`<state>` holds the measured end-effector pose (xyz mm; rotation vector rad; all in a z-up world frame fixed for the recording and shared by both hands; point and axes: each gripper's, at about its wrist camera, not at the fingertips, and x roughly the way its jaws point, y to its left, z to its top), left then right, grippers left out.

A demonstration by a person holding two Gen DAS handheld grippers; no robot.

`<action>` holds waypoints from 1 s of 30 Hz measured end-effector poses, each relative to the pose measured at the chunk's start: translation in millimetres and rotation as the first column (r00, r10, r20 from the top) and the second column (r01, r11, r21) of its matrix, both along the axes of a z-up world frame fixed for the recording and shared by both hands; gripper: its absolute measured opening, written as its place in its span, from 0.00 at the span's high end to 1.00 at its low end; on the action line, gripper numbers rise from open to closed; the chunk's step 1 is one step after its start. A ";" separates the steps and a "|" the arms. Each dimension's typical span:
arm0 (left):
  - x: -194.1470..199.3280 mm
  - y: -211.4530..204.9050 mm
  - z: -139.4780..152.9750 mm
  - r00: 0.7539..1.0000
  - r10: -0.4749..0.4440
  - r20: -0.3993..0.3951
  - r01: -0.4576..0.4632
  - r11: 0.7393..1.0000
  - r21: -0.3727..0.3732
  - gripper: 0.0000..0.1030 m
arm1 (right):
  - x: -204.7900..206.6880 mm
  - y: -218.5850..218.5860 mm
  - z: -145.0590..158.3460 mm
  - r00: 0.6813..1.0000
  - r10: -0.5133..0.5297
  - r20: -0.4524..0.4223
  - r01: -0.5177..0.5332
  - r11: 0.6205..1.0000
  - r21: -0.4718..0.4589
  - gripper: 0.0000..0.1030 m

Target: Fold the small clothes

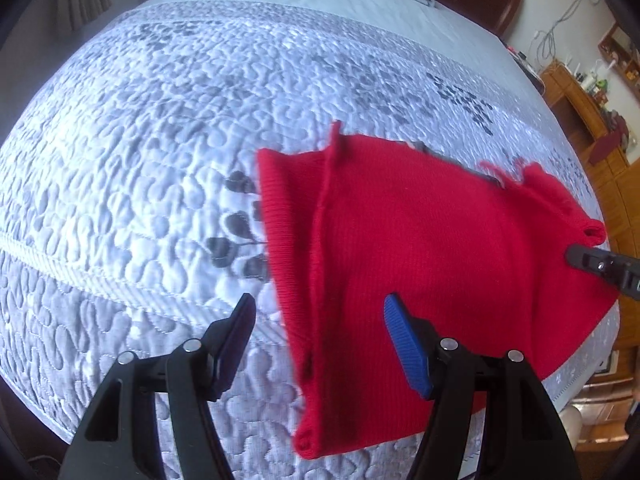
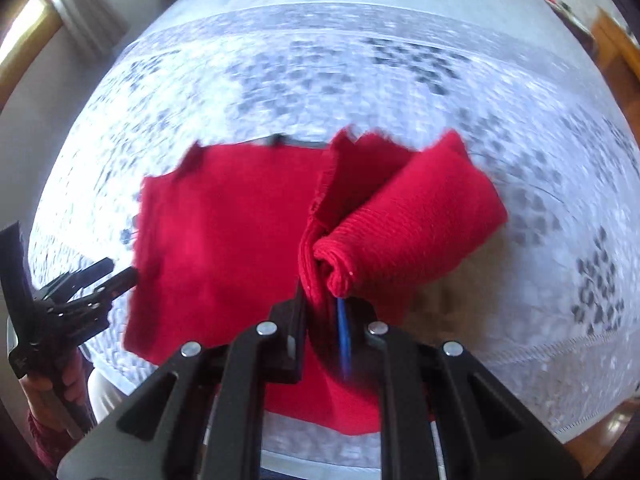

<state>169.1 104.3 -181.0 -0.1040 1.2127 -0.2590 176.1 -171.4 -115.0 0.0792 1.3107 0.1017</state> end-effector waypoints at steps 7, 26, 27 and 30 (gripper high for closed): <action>-2.2 21.1 -6.9 0.999 0.039 -0.023 -0.039 0.999 -0.015 0.35 | 4.2 74.0 -41.9 0.990 0.120 -0.068 -0.125 0.990 -0.070 0.88; -6.6 17.8 7.8 0.997 0.055 -0.053 -0.059 0.994 -0.089 0.35 | -83.4 74.7 -28.8 0.968 0.248 0.046 -0.243 0.965 -0.102 0.26; -6.8 17.1 8.3 0.997 0.054 -0.056 -0.059 0.994 -0.093 0.35 | -85.0 80.2 -35.8 0.967 0.253 0.037 -0.249 0.963 -0.100 0.28; -8.8 15.1 11.1 0.997 0.047 -0.054 -0.052 0.995 -0.090 0.34 | -86.4 102.2 -51.6 0.959 0.282 0.041 -0.275 0.954 -0.122 0.31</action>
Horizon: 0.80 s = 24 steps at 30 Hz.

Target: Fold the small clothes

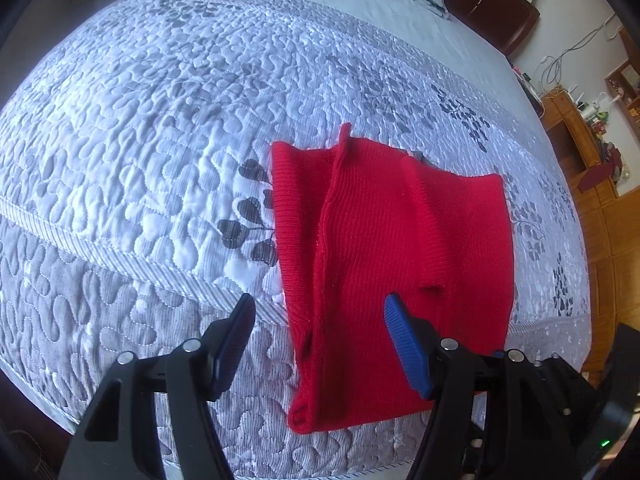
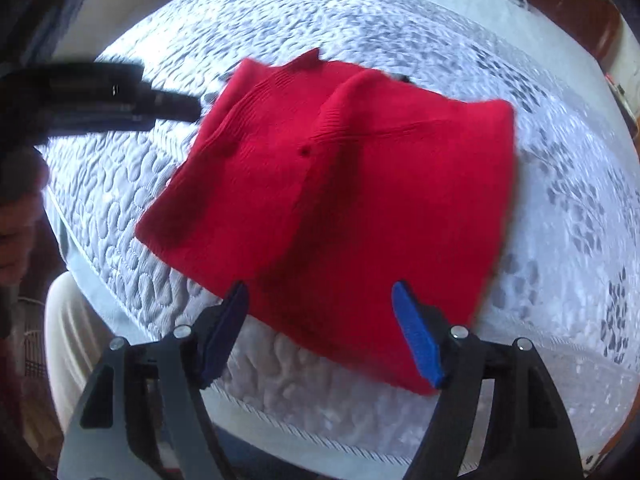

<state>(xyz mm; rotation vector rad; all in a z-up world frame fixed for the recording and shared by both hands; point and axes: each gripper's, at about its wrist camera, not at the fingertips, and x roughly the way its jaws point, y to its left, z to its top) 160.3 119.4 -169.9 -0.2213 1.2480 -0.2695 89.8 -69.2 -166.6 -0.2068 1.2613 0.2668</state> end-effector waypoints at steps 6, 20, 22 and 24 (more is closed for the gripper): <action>0.1 1.2 0.2 1.000 -0.002 -0.004 0.002 1.000 0.013 0.31 | 3.3 17.2 -28.3 0.999 0.037 -0.012 -0.038 0.994 -0.106 0.54; 34.5 -49.0 -18.5 0.986 -0.040 -0.161 0.014 0.988 -0.156 0.25 | 20.0 -65.1 37.1 0.994 -0.102 -0.048 0.109 0.972 0.207 0.87; 46.4 -61.6 -23.9 0.977 -0.036 -0.211 -0.011 0.976 -0.219 0.25 | 19.7 -68.5 43.2 0.994 -0.098 -0.042 0.105 0.972 0.211 0.87; 57.1 -71.8 -31.3 0.967 -0.033 -0.251 -0.032 0.968 -0.248 0.23 | 20.6 -72.2 44.6 0.994 -0.097 -0.040 0.103 0.971 0.216 0.87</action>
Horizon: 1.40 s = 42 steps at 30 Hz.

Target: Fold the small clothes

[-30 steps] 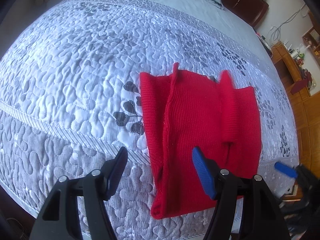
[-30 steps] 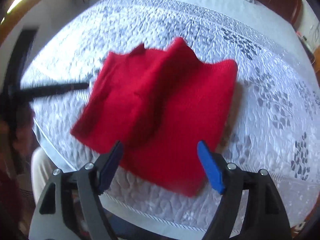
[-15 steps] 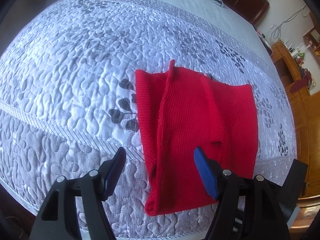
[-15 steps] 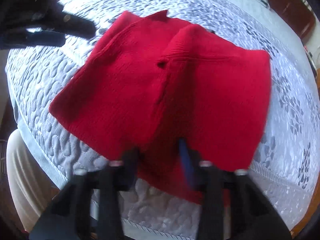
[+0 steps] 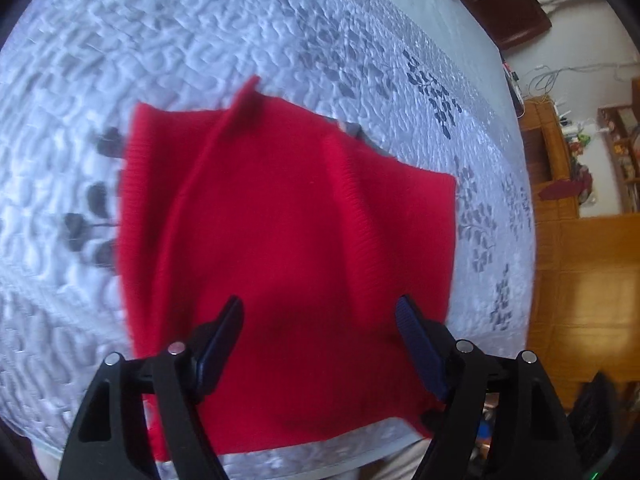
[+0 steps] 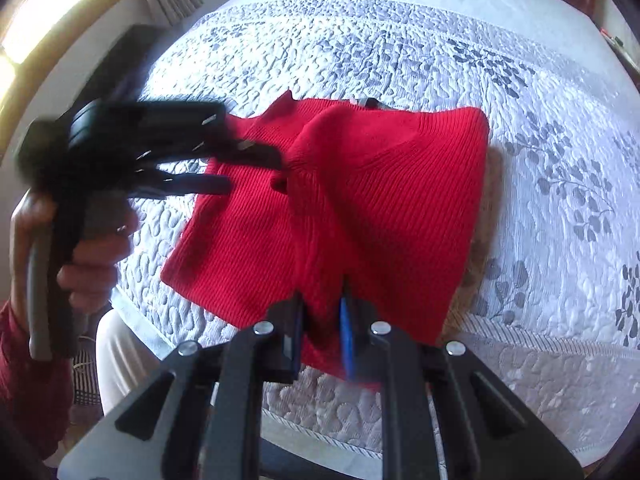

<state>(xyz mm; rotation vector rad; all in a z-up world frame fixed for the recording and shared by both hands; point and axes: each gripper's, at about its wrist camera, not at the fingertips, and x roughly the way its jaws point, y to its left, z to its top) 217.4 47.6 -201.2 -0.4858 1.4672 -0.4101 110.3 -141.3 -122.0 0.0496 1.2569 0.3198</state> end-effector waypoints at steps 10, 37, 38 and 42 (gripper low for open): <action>32.0 -40.4 -21.9 0.994 0.010 -0.112 -0.013 1.000 -0.021 0.22 | 0.6 -20.8 8.7 0.999 0.013 0.037 -0.014 1.000 0.026 0.87; 74.7 -79.1 -38.5 0.974 -0.046 -0.224 0.013 0.989 -0.144 0.88 | -6.7 -45.4 18.4 0.998 -0.012 0.064 0.006 0.996 0.094 0.87; 76.2 -78.5 -37.3 0.976 -0.041 -0.216 0.008 0.988 -0.154 0.89 | -6.9 -44.0 17.6 0.998 -0.011 0.062 0.005 0.996 0.094 0.87; 77.3 -80.2 -19.5 0.990 -0.062 -0.129 0.039 0.984 -0.175 0.90 | -8.9 -34.4 17.5 0.999 0.007 0.053 -0.013 0.994 0.106 0.87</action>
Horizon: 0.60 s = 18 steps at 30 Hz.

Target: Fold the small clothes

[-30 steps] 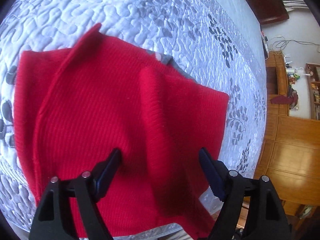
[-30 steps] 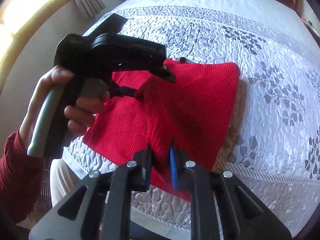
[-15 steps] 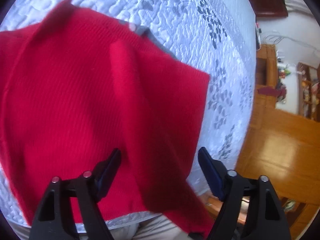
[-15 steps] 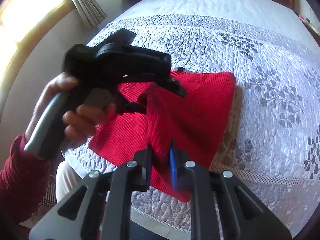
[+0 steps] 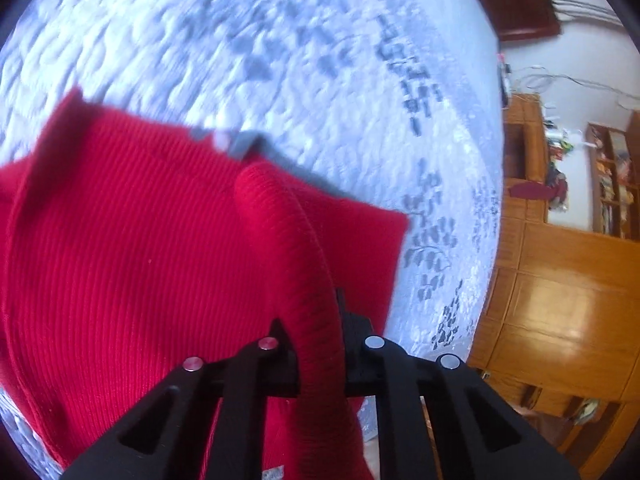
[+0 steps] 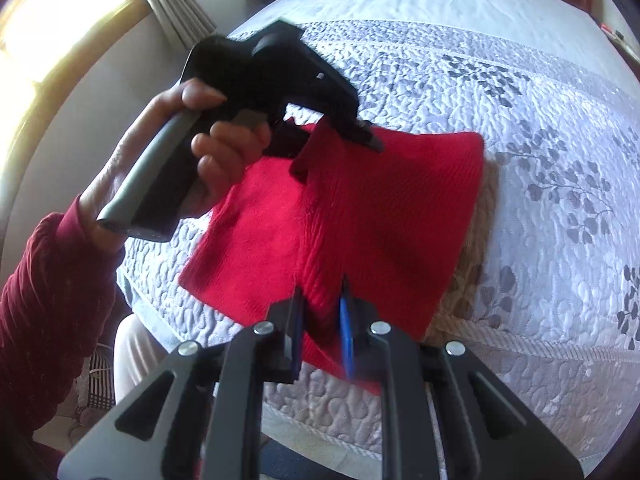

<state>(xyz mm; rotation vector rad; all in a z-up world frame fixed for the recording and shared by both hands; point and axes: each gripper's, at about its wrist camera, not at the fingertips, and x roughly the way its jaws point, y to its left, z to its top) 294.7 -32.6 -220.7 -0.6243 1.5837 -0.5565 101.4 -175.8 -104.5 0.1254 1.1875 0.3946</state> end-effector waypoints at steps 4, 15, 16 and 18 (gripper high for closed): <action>3.3 4.3 24.4 0.996 -0.010 0.085 0.011 1.000 -0.020 0.90 | 1.2 17.2 6.0 1.000 0.024 0.007 -0.024 1.000 0.011 0.87; 10.0 74.1 93.7 0.953 -0.030 0.303 0.023 0.999 0.027 0.90 | 20.5 101.3 26.5 0.989 0.138 0.058 -0.142 0.988 0.064 0.87; 10.6 80.4 93.6 0.951 -0.028 0.308 0.018 0.999 0.033 0.90 | 21.9 107.2 25.3 0.988 0.147 0.056 -0.150 0.987 0.063 0.87; 11.8 99.6 86.2 0.949 -0.024 0.314 0.010 0.999 0.047 0.90 | 25.1 123.6 18.0 0.985 0.169 0.043 -0.172 0.983 0.060 0.87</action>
